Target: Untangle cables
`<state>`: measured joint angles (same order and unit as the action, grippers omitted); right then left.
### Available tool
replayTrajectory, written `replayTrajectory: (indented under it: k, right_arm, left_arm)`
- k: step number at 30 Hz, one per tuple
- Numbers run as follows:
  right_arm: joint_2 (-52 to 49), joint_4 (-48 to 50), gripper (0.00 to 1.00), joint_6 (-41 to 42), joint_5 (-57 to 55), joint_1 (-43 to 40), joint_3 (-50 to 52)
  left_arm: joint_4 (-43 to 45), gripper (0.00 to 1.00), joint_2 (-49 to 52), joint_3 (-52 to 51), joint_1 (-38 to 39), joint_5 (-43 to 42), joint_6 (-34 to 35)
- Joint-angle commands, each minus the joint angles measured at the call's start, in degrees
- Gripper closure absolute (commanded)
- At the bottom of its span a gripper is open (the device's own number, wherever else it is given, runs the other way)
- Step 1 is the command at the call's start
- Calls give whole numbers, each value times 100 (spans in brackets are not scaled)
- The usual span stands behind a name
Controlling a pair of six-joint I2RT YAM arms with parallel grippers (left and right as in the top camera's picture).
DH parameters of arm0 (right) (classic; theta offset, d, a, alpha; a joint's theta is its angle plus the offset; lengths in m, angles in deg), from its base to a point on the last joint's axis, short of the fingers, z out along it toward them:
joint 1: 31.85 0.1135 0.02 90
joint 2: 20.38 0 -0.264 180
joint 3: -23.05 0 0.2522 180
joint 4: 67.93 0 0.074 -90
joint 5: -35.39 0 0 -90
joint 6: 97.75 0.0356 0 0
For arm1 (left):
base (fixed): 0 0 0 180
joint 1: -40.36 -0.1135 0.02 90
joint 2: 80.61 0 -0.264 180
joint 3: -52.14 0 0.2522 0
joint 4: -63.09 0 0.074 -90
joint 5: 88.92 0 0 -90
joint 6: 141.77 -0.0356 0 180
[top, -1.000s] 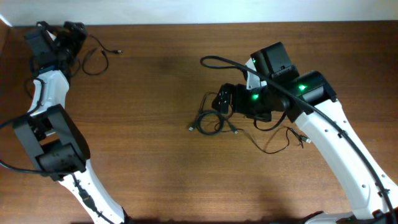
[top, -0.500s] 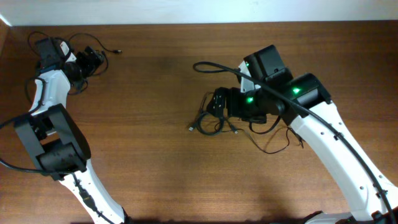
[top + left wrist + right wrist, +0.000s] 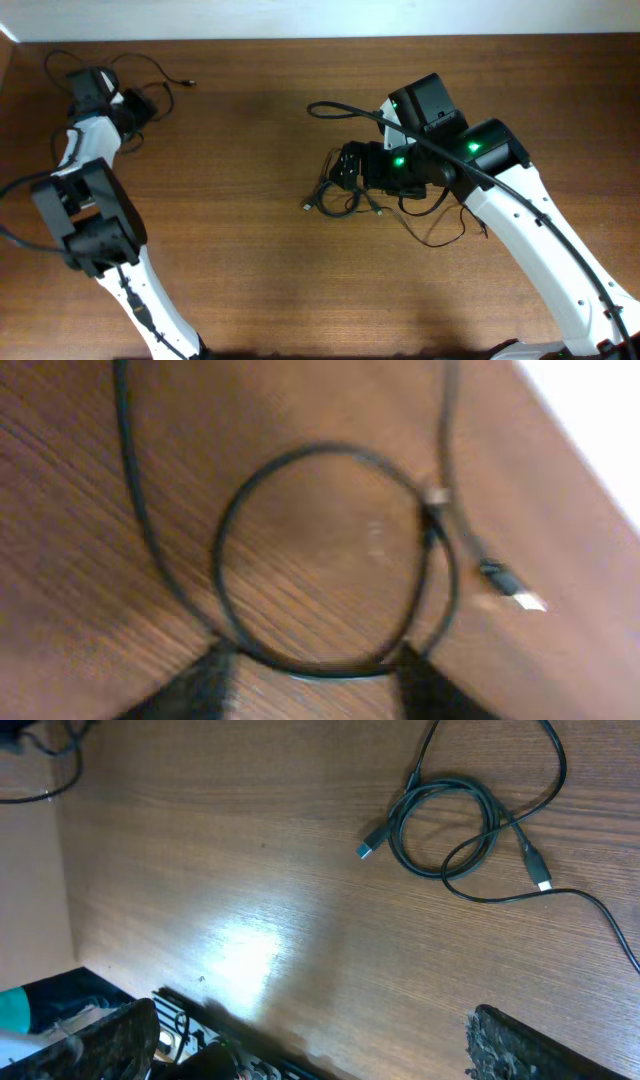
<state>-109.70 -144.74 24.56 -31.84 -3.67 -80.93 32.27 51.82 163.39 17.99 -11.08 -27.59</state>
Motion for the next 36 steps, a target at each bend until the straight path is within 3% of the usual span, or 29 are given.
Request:
replayTrajectory:
  k: [1, 3, 8, 14, 18, 19, 20, 21, 27, 29, 33, 36]
  right_arm:
    - [-22, 4, 2, -61, -57, 31, -33]
    - [-22, 20, 2, -61, -87, 31, -33]
    - [-22, 20, 2, -61, -92, 31, -33]
    - [-22, 20, 2, -61, -92, 31, -33]
    - [-22, 17, 2, -59, -90, 31, -33]
    - [-22, 17, 2, -59, -90, 31, -33]
    - [-22, 17, 2, -59, -92, 31, -33]
    - [-22, 17, 2, -59, -90, 31, -33]
    - [-22, -2, 2, -61, -92, 31, -33]
    - [-22, 0, 2, -61, -94, 31, -33]
    - [-22, 111, 2, -61, -92, 31, -33]
    - [-22, 129, 2, -63, -92, 31, -33]
  left_arm:
    - [168, 78, 173, 9, -35, 216, -48]
    - [378, 74, 173, 9, -35, 214, -48]
    - [844, 89, 173, 9, -35, 190, -48]
    - [1425, 92, 173, 9, -28, -262, -57]
    - [1523, 90, 170, 11, -28, -262, -881]
    - [1429, 88, 157, 37, -33, -264, -944]
    - [1161, 98, 114, 120, -55, -260, -957]
    - [999, 100, 74, 177, -76, -260, -953]
    - [225, 100, -765, 356, -354, -262, -955]
    - [-393, 100, -1215, 356, -494, -260, -990]
    - [-1276, 100, -1303, 345, -551, 39, -1460]
    - [-1453, 100, -979, 315, -424, 284, -2055]
